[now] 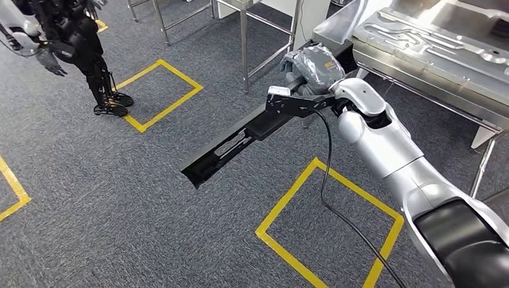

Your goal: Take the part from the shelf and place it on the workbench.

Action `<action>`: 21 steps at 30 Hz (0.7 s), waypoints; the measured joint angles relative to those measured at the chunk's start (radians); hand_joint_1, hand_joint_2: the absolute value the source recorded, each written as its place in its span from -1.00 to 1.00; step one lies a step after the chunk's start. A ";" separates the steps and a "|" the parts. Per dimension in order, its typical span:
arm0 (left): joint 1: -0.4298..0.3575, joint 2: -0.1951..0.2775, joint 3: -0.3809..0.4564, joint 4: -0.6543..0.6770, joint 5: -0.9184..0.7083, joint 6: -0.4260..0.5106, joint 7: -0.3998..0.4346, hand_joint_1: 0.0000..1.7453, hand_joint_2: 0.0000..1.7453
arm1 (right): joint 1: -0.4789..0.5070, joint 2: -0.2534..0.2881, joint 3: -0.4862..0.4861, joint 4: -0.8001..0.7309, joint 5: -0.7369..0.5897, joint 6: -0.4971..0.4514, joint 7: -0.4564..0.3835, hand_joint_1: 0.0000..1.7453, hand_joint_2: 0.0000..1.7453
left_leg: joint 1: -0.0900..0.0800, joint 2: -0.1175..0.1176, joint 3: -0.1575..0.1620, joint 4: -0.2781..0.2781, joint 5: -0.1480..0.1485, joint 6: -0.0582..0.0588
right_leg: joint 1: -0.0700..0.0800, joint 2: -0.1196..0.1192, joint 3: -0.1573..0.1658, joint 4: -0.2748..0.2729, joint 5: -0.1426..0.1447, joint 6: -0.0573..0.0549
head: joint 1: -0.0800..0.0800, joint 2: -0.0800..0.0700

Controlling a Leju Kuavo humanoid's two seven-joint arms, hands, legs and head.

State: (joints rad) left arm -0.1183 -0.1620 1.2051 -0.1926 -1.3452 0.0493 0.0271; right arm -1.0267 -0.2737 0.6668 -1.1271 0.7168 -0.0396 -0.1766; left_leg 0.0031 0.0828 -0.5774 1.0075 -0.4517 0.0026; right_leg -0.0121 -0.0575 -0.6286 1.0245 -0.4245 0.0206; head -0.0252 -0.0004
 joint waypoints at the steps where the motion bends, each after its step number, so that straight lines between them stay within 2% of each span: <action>1: -0.001 0.000 0.001 0.000 0.000 0.000 0.000 -1.00 1.00 | -0.002 0.003 0.000 0.001 0.000 0.001 0.000 1.00 1.00 | -0.002 0.009 0.001 0.001 -0.002 -0.005 | 0.004 0.005 -0.001 -0.003 -0.003 -0.006 | 0.000 0.000; 2: -0.001 0.000 0.001 0.000 0.000 0.000 0.000 -1.00 1.00 | -0.003 0.005 0.000 0.002 -0.001 0.002 0.000 1.00 1.00 | -0.002 0.018 0.004 0.001 -0.004 -0.011 | 0.003 0.017 -0.002 -0.003 -0.002 -0.012 | 0.000 0.000; 3: -0.002 0.000 0.002 0.000 0.000 0.000 0.000 -1.00 1.00 | -0.003 0.006 0.000 0.003 -0.001 0.003 0.000 1.00 1.00 | 0.000 0.016 0.005 0.004 -0.010 -0.017 | 0.002 0.028 -0.001 -0.005 0.000 -0.017 | 0.000 0.000; 4: -0.003 0.000 0.002 0.000 0.000 0.000 0.000 -1.00 1.00 | -0.004 0.008 0.000 0.004 -0.001 0.003 0.000 1.00 1.00 | 0.003 0.004 0.001 0.020 -0.023 -0.023 | 0.000 0.037 0.000 -0.007 0.001 -0.023 | 0.000 0.000; 6: -0.003 0.000 0.002 0.000 0.000 0.001 0.000 -1.00 1.00 | -0.005 0.014 0.000 0.005 -0.001 0.004 0.000 1.00 1.00 | 0.008 -0.042 -0.039 0.113 -0.078 -0.030 | -0.004 0.055 0.003 -0.010 0.003 -0.034 | 0.000 0.000; 8: 0.000 0.000 0.002 0.000 -0.001 0.001 0.000 -1.00 1.00 | -0.002 0.021 0.001 0.005 -0.001 0.005 0.000 1.00 1.00 | 0.008 -0.068 -0.106 0.252 -0.134 -0.033 | -0.003 0.076 0.002 -0.010 0.003 -0.039 | 0.000 0.000; 9: 0.001 0.000 0.002 0.000 -0.001 0.001 0.000 -1.00 1.00 | 0.000 0.023 0.002 0.005 -0.001 0.006 0.000 1.00 1.00 | 0.008 -0.073 -0.129 0.294 -0.142 -0.033 | -0.002 0.089 0.002 -0.009 0.003 -0.039 | 0.000 0.000; 10: 0.002 0.000 0.002 0.000 -0.001 0.000 0.000 -1.00 1.00 | 0.002 0.025 0.002 0.006 -0.001 0.006 0.000 1.00 1.00 | 0.008 -0.075 -0.135 0.298 -0.129 -0.032 | -0.001 0.102 0.003 -0.008 0.003 -0.039 | 0.000 0.000; 11: 0.002 0.000 0.002 0.000 -0.001 0.000 0.000 -1.00 1.00 | 0.003 0.025 0.002 0.006 -0.001 0.006 0.000 1.00 1.00 | 0.008 -0.079 -0.122 0.260 -0.097 -0.029 | -0.001 0.115 0.003 -0.006 0.003 -0.039 | 0.000 0.000; 12: 0.003 0.001 0.003 0.000 -0.001 0.000 0.000 -1.00 1.00 | 0.004 0.026 0.002 0.006 -0.001 0.007 0.000 1.00 1.00 | 0.008 -0.090 -0.094 0.192 -0.056 -0.025 | -0.001 0.128 0.003 -0.004 0.002 -0.038 | 0.000 0.000; 13: 0.003 0.001 0.003 0.000 -0.002 0.000 0.000 -1.00 1.00 | 0.004 0.026 0.002 0.006 -0.001 0.006 0.000 1.00 1.00 | 0.009 -0.111 -0.064 0.121 -0.023 -0.020 | 0.000 0.139 0.002 -0.002 0.002 -0.035 | 0.000 0.000; 14: 0.003 0.002 0.003 0.000 -0.002 -0.001 0.000 -1.00 1.00 | 0.004 0.026 0.002 0.006 -0.001 0.006 0.000 1.00 1.00 | 0.011 -0.130 -0.039 0.063 -0.003 -0.017 | 0.000 0.150 0.000 0.000 0.001 -0.032 | 0.000 0.000; 15: 0.003 0.003 0.003 0.000 -0.002 -0.001 -0.001 -1.00 1.00 | 0.004 0.026 0.002 0.006 -0.001 0.007 0.000 1.00 1.00 | 0.011 -0.144 -0.024 0.030 0.005 -0.013 | -0.001 0.160 -0.003 0.001 0.002 -0.026 | 0.000 0.000; 16: 0.003 0.003 0.003 0.000 -0.002 -0.001 -0.001 -1.00 1.00 | 0.005 0.026 0.001 0.006 -0.001 0.007 0.000 1.00 1.00 | 0.010 -0.148 -0.018 0.017 0.002 -0.010 | -0.004 0.171 -0.007 0.000 0.005 -0.019 | 0.000 0.000; 18: 0.002 0.003 0.003 0.000 -0.002 -0.001 -0.002 -1.00 1.00 | 0.006 0.021 -0.001 0.005 -0.001 0.007 0.000 1.00 1.00 | 0.010 -0.128 -0.014 0.008 0.007 -0.001 | -0.008 0.183 -0.011 -0.003 0.009 -0.006 | 0.000 0.000; 19: 0.001 0.002 0.003 0.000 -0.002 -0.001 -0.003 -1.00 1.00 | 0.005 0.018 -0.002 0.005 -0.001 0.007 0.000 1.00 1.00 | 0.012 -0.117 -0.012 0.002 0.010 0.005 | -0.006 0.168 -0.016 0.005 0.002 0.000 | 0.000 0.000; 21: 0.000 0.001 0.003 0.000 -0.001 0.000 -0.004 -1.00 1.00 | 0.001 0.014 -0.004 0.005 -0.002 0.008 0.000 1.00 1.00 | 0.015 -0.095 -0.008 -0.009 0.016 0.016 | -0.003 0.111 -0.050 0.075 -0.042 0.008 | 0.000 0.000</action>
State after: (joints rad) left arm -0.1184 -0.1606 1.2081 -0.1926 -1.3464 0.0488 0.0230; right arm -1.0254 -0.2595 0.6625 -1.1224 0.7151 -0.0320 -0.1763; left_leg 0.0177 -0.0123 -0.5851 0.9988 -0.4352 0.0186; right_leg -0.0153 0.0537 -0.6784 1.0999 -0.4664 0.0281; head -0.0255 -0.0004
